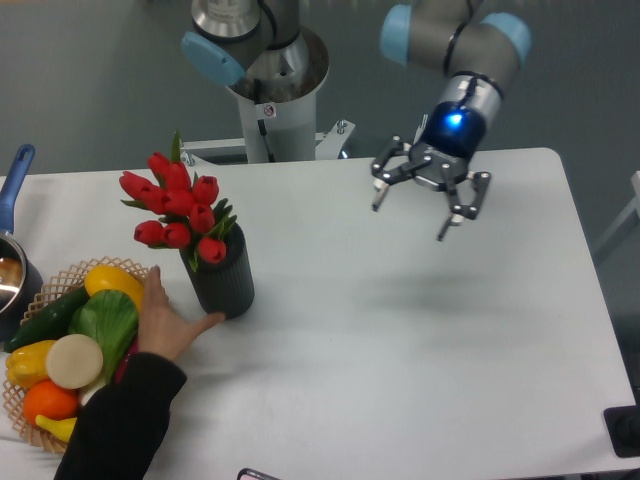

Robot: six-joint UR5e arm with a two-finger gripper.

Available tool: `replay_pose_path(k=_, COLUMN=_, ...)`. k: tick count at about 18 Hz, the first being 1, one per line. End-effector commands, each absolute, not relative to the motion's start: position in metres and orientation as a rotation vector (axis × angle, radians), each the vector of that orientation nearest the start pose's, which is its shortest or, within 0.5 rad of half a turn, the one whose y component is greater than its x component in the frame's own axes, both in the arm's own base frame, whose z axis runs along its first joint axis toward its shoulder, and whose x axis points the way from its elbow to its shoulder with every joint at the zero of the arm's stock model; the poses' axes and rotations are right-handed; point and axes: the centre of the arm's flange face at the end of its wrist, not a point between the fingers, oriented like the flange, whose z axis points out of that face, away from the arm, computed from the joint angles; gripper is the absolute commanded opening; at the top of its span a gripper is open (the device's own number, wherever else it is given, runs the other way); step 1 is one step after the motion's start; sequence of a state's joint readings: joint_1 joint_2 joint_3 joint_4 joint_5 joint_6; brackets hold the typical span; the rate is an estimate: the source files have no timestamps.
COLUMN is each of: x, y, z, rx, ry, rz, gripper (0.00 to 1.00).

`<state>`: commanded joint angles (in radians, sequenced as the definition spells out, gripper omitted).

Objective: Insert the flowers into the vase

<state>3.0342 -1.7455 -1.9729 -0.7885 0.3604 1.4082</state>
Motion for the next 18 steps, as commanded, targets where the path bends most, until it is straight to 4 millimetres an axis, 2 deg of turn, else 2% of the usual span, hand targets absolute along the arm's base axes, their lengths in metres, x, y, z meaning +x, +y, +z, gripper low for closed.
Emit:
replay_pose_path(k=3, x=-0.5, y=0.274, z=0.357, rx=-2.04, ry=0.084, rz=0.08, gripper=1.0)
replay_pose_path(k=7, x=-0.516, y=0.269, z=0.362, rx=-2.265, ry=0.097, rz=0.192, gripper=1.0)
replay_pose_path(k=9, x=-0.527, y=0.268, z=0.359, rx=-2.365, ry=0.099, rz=0.231, gripper=1.0)
replay_pose_path(k=13, x=-0.54, y=0.279, z=0.359, rx=-2.524, ry=0.131, rz=0.3, gripper=1.0)
replay_pose_path(k=18, x=-0.55, y=0.32, z=0.348, rx=-2.736, ry=0.221, rz=0.302, gripper=1.0)
